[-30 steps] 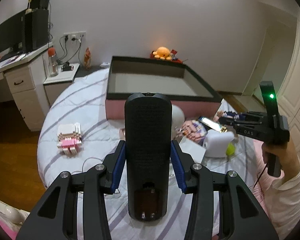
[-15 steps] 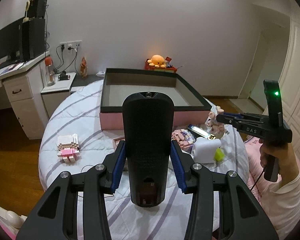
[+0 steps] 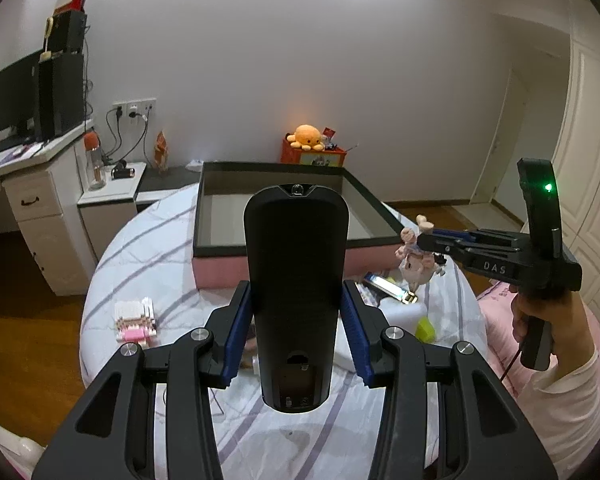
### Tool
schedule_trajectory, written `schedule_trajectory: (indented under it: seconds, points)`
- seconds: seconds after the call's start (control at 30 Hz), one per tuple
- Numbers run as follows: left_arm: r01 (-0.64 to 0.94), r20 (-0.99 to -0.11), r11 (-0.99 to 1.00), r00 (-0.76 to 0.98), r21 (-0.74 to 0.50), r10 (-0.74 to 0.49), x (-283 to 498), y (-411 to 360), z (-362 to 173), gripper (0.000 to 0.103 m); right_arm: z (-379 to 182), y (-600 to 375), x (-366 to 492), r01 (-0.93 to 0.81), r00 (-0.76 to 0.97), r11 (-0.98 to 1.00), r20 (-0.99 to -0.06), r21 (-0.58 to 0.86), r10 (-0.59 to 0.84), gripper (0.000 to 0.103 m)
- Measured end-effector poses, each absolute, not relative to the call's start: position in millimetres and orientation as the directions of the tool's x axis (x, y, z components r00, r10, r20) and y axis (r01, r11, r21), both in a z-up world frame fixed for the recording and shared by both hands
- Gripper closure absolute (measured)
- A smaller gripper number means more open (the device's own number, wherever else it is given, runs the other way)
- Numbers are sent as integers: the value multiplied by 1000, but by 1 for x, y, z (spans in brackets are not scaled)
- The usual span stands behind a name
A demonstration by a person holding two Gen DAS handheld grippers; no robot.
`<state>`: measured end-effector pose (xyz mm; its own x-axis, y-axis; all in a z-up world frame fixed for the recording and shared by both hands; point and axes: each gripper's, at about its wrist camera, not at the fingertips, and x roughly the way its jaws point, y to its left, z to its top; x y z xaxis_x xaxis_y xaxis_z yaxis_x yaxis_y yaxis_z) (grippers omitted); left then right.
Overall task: Organize rigid objects
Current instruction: 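Carry the doll with the right tool and the remote with the left tool over the box, then open both tools to drop the doll and remote into the box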
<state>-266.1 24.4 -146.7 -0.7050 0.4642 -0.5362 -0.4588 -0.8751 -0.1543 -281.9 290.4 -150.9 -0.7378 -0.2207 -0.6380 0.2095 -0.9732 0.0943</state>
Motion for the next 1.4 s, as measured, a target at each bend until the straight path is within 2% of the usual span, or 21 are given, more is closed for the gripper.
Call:
schedule_trajectory:
  seconds: [0.37, 0.73, 1.4]
  points:
    - [-517, -496, -850, -714, -100, 493, -298, 51, -109, 59, -127, 274, -308, 254, -755, -964, -608, 73, -245, 81]
    - [-531, -519, -844, -702, -75, 487, -364, 73, -104, 59, -119, 250, -370, 304, -740, -950, -610, 73, -284, 81]
    - [-486, -694, -871, -600, -80, 398, -465, 111, -171, 59, -173, 242, -436, 301, -636, -945, -712, 127, -298, 81]
